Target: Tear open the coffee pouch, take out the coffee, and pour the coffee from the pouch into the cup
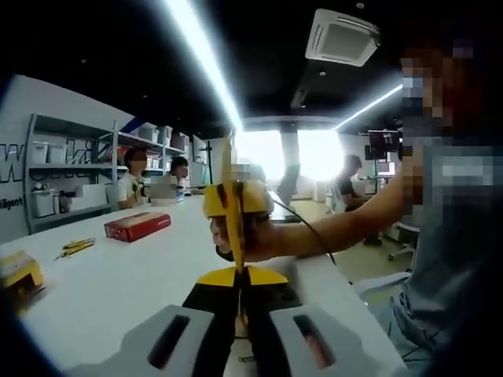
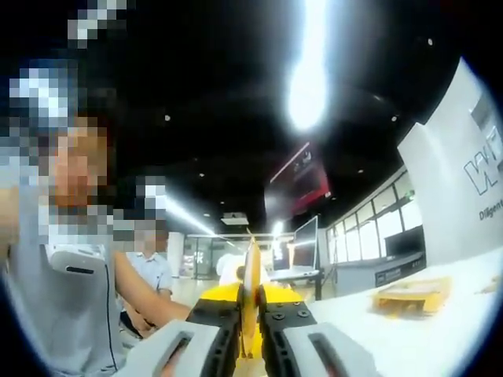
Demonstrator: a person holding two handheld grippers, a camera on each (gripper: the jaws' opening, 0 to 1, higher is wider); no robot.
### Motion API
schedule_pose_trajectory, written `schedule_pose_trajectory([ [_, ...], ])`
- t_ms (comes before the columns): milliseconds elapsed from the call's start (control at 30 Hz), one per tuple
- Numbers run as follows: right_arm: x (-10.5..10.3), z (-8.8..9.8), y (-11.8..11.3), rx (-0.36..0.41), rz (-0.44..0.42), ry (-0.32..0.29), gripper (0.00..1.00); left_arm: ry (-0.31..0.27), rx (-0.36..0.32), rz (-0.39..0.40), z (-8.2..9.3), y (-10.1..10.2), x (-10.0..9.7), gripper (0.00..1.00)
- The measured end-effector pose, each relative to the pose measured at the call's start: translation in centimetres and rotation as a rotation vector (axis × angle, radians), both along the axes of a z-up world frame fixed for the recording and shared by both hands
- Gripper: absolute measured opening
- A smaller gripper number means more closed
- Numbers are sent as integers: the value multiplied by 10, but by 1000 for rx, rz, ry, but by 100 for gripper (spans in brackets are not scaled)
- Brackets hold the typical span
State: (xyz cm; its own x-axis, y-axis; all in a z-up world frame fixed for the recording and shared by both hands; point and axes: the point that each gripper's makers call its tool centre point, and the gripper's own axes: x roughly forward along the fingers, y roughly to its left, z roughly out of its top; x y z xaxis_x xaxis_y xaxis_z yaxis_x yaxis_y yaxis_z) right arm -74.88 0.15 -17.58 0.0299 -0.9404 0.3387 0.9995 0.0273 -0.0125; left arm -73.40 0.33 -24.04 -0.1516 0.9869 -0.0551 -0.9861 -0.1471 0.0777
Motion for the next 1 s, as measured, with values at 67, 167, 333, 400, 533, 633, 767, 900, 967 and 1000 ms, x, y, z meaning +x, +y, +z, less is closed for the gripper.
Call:
schedule_pose_trajectory([
  [67,1,0,0,1,3,0,9,-10,0,-5,0,0,1,6],
  [167,3,0,-1,-1,3,2,9,3,4,-4,0,0,1,7],
  [333,5,-1,-2,6,4,8,8,-20,-2,-8,0,-1,1,5],
  [400,5,-1,-3,5,3,11,8,-15,-2,-7,-1,-1,1,5],
  [533,6,0,-1,-3,0,13,8,17,18,-3,3,0,0,11],
  [633,5,-1,-3,8,4,14,8,-31,2,-14,0,-1,1,5],
  [767,6,-1,-3,6,5,16,8,-4,6,-8,1,-1,1,6],
  [900,9,-1,-4,6,6,15,8,-24,5,-17,0,-1,2,5],
  [967,8,0,-3,2,5,17,8,-4,12,-18,1,0,3,7],
  [1000,7,0,-3,4,5,17,8,-11,12,-20,1,0,4,6],
])
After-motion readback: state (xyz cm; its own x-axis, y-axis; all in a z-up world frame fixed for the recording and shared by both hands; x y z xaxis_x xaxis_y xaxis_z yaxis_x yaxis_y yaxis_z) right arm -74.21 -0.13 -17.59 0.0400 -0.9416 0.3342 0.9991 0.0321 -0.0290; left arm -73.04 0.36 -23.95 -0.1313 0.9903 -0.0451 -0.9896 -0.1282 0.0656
